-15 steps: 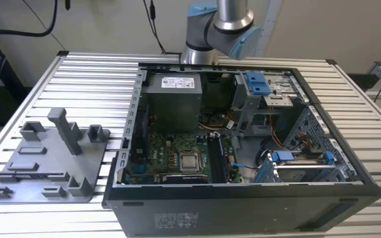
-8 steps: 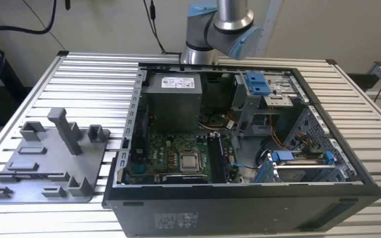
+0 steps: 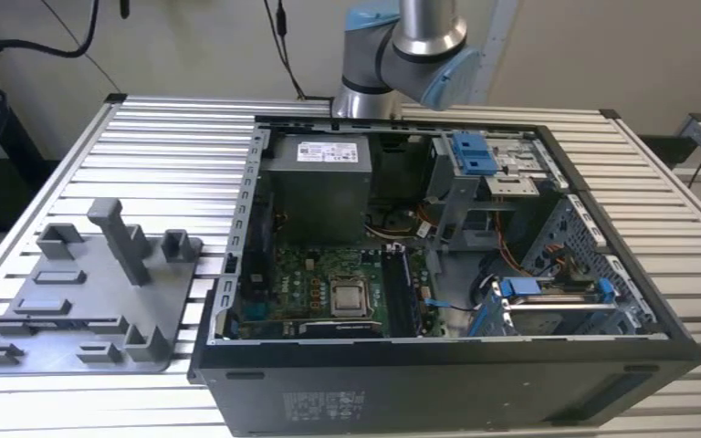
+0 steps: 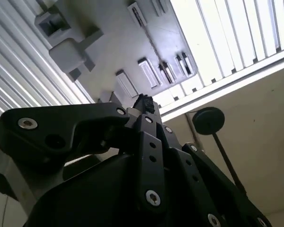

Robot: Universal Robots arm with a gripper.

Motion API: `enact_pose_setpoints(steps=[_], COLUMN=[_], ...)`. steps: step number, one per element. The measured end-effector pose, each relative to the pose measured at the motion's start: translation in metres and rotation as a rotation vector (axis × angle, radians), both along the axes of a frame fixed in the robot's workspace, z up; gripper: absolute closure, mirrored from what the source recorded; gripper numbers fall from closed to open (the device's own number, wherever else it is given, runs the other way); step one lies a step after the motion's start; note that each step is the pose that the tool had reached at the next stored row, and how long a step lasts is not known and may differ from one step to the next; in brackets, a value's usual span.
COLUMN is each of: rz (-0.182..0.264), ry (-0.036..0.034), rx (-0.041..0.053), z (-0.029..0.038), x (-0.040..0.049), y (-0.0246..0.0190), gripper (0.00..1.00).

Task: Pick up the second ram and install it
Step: 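Pick up the second ram and move it above second insertion slot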

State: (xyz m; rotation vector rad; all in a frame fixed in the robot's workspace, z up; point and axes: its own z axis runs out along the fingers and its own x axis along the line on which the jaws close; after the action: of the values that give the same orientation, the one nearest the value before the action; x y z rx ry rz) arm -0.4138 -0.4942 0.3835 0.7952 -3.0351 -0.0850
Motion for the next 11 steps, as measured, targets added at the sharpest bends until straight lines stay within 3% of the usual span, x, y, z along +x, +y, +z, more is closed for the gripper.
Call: enact_pose_setpoints(steps=[11], rz=[0.054], ry=[0.0006], rx=[0.0000], z=[0.0000], x=[0.0000], y=[0.0000], gripper=[0.89])
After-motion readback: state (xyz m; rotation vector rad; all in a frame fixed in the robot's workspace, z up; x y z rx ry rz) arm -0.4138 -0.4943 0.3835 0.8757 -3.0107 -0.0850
